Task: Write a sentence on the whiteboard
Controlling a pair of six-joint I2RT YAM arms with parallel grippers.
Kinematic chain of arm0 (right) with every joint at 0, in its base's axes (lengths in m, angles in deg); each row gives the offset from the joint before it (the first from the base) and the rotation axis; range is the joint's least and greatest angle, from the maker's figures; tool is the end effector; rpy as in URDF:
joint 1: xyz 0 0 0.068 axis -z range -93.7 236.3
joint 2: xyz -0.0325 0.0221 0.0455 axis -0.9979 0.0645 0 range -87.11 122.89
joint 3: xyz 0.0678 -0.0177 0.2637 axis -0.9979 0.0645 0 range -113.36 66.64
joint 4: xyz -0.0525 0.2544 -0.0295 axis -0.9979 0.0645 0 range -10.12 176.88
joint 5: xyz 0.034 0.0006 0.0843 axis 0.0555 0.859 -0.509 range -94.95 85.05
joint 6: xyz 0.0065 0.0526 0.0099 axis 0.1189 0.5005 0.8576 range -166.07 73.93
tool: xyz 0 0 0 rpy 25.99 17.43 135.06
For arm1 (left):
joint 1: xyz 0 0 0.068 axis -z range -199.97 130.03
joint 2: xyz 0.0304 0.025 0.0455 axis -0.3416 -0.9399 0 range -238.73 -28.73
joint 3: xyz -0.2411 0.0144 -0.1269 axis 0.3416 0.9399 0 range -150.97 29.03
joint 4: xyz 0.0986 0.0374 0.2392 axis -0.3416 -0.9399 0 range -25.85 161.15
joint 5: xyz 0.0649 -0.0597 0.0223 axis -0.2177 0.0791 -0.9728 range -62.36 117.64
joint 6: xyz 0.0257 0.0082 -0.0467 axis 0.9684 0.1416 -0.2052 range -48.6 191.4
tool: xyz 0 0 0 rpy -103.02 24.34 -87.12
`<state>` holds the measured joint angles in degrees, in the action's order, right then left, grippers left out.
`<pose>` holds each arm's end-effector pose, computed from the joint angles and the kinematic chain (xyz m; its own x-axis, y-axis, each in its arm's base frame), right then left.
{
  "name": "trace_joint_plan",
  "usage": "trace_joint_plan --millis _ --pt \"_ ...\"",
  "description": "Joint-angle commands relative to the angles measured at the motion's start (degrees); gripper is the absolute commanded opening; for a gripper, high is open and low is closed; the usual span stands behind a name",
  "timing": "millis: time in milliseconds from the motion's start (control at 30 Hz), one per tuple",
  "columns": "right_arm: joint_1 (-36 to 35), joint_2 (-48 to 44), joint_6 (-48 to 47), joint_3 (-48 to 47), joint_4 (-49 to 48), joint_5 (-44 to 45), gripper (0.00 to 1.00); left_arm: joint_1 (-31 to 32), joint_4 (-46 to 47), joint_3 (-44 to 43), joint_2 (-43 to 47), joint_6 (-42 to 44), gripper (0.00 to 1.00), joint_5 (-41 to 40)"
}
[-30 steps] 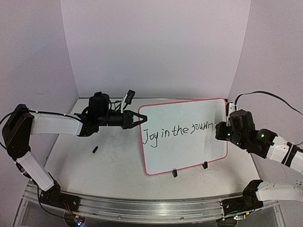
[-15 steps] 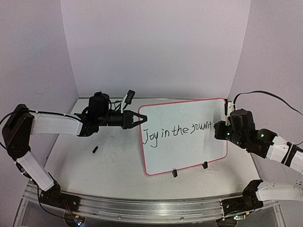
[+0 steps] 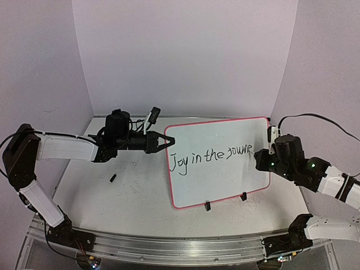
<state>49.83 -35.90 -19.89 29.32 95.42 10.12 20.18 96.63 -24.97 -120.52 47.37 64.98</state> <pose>0.1673 0.1121 0.2655 -0.5274 0.1397 -0.8380 -0.1774 0.9465 0.2694 0.2601 -0.2478 0.2530 -0.5420 0.0337 -0.8397 0.8155 0.2621 -0.5160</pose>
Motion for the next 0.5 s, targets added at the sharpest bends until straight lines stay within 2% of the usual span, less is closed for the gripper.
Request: trace_joint_plan --millis 0,300,467 --pt "0.14 -0.7 1.55 0.98 1.41 0.71 0.0 0.31 -6.23 0.96 -1.43 5.37 0.0 -7.43" --pt "0.09 -1.1 0.51 -2.56 0.46 7.66 0.0 0.4 -6.23 0.92 -0.92 5.14 0.0 -7.4" --pt "0.14 -3.78 -1.66 -3.29 0.98 5.21 0.0 0.45 -6.23 1.31 -0.37 5.24 0.0 -7.75"
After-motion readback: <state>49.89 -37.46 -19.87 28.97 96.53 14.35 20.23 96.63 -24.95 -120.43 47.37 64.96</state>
